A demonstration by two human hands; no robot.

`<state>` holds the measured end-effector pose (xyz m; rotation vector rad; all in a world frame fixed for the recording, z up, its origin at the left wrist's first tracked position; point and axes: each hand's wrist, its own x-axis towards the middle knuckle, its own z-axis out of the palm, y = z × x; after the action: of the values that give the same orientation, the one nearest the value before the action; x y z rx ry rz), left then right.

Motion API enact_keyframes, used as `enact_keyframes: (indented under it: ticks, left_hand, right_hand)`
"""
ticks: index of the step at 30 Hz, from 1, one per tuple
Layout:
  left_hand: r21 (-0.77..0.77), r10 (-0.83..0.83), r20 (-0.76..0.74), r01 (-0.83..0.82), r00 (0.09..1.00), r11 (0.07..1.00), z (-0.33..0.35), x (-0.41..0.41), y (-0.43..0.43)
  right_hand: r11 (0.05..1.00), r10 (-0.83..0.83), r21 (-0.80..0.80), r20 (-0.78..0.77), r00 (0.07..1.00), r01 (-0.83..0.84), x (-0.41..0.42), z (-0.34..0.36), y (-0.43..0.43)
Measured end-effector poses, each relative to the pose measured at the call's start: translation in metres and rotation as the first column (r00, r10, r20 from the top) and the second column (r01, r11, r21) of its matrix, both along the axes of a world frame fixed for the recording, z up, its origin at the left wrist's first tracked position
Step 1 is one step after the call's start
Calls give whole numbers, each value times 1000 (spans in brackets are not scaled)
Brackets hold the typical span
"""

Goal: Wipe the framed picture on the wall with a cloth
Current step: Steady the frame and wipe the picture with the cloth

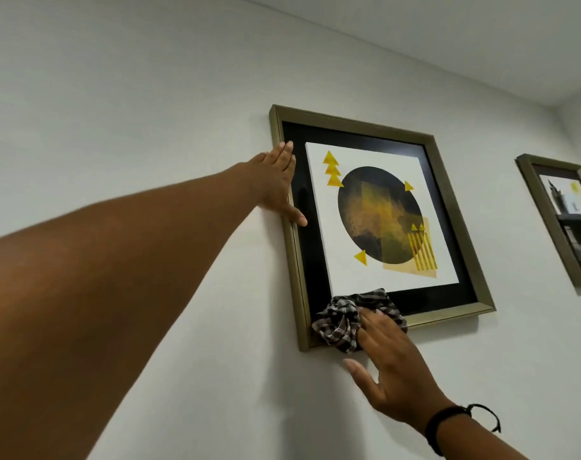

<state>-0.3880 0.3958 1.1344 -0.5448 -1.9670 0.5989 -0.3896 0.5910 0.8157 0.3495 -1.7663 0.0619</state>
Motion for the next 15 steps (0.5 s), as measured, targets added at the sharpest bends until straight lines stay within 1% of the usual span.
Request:
enact_keyframes:
  ticks: [3, 8, 9, 10, 12, 13, 15]
  left_hand:
    - [21, -27, 10, 27, 1000, 999, -4, -1, -2]
    - [33, -12, 1, 12, 1000, 999, -12, 0, 0]
    - [35, -19, 9, 19, 1000, 999, -14, 0, -1]
    - [34, -26, 16, 26, 1000, 999, -16, -1, -1]
    - [22, -25, 15, 25, 1000, 999, -19, -1, -4]
    - [11, -16, 7, 16, 1000, 1000, -20, -1, -5]
    - [-11, 5, 1, -5, 1000, 1000, -20, 1, -6]
  right_hand:
    - [992, -6, -123, -99, 995, -7, -8, -5, 16]
    - [942, -109, -327, -86, 990, 75, -16, -6, 35]
    - [912, -127, -403, -92, 988, 79, -16, -4, 35]
    - [862, -140, -501, -100, 985, 71, -14, -3, 34]
    - [724, -150, -688, -100, 984, 40, -11, 5, 27]
    - [664, -150, -746, -71, 986, 47, -9, 11, 22]
    - [606, -137, -788, 27, 990, 105, -9, 24, 5]
